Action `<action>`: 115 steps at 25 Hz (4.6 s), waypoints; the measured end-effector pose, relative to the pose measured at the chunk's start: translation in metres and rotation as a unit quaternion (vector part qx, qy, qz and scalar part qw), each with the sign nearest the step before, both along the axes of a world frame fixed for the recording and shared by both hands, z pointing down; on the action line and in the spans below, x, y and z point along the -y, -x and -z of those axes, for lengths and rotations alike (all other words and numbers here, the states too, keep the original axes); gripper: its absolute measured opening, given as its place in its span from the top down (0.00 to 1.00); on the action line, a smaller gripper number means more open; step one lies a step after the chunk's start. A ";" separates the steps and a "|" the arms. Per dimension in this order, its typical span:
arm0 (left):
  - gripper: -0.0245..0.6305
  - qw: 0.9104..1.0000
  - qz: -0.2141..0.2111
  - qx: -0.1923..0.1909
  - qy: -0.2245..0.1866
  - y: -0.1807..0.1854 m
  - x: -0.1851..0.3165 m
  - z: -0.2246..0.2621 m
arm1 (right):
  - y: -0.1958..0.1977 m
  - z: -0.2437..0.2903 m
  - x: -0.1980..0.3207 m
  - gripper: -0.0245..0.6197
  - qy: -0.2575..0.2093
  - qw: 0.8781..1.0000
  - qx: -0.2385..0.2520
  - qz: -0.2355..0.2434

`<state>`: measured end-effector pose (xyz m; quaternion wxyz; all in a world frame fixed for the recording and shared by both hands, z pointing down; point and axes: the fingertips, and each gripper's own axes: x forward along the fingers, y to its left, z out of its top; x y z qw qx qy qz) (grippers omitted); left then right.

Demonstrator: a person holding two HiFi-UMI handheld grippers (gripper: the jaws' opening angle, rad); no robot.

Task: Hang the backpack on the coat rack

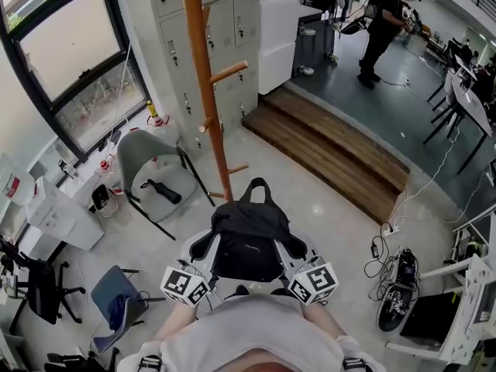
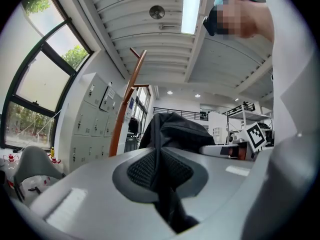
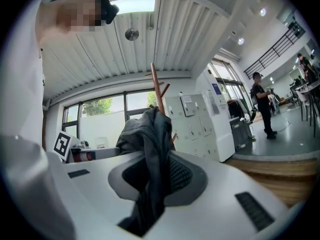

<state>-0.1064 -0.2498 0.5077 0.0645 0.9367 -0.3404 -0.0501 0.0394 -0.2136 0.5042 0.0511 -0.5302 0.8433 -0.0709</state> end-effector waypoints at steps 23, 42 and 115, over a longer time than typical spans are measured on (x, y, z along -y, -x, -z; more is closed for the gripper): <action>0.90 0.994 0.090 -0.012 -0.061 -0.037 0.045 0.061 | -0.040 0.064 0.080 0.86 -0.060 0.992 -0.025 0.108; 0.90 0.979 0.096 -0.046 -0.176 -0.030 0.071 0.195 | -0.033 0.192 0.120 0.86 -0.184 0.972 -0.047 0.142; 0.74 0.980 0.180 0.036 -0.082 -0.021 0.118 0.122 | -0.042 0.121 0.186 0.63 -0.057 0.991 -0.107 0.049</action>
